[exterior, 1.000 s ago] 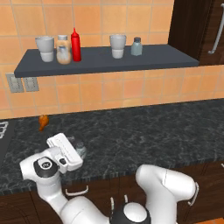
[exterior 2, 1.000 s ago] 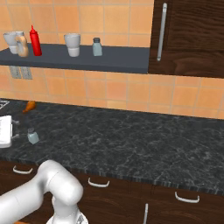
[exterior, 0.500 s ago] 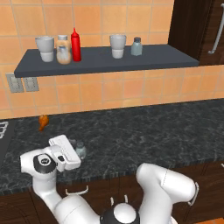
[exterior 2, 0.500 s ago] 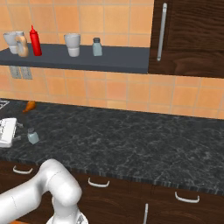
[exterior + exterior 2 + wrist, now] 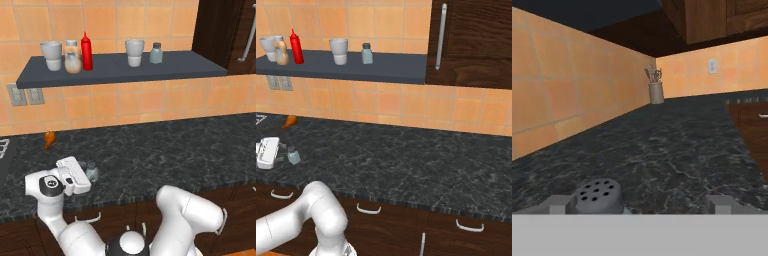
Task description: Put the shaker and condiment bottle from the counter next to their counterparts in the cabinet.
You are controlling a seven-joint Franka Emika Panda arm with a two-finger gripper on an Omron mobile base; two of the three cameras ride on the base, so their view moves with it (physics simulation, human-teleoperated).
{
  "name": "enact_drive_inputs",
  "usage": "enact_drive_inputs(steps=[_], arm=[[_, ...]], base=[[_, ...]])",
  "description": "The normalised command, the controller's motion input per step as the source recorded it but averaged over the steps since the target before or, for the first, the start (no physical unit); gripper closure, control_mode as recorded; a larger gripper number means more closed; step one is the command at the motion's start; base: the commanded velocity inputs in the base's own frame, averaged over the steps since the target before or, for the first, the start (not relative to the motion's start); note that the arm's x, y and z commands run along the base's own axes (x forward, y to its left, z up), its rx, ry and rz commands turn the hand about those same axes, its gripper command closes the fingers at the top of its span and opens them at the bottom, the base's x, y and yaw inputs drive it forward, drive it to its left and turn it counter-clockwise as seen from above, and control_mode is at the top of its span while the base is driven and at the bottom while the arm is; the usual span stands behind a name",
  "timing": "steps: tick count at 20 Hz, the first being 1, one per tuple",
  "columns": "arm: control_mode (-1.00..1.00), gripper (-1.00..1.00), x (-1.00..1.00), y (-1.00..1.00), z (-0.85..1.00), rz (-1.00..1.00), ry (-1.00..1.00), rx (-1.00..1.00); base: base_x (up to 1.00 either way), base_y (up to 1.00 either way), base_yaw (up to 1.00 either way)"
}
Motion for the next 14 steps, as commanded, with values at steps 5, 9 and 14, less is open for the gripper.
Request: enact_drive_inputs(steps=[5, 9, 14], arm=[[-1.00, -1.00, 0.08, 0.14, -0.04, 0.00, 0.02, 0.00], [-1.00, -1.00, 0.19, 0.23, -0.17, 0.00, 0.04, 0.00], [-1.00, -1.00, 0.22, 0.15, -0.30, 0.00, 0.00, 0.00]], base=[[0.00, 0.00, 0.00], [0.00, 0.00, 0.00], [0.00, 0.00, 0.00]])
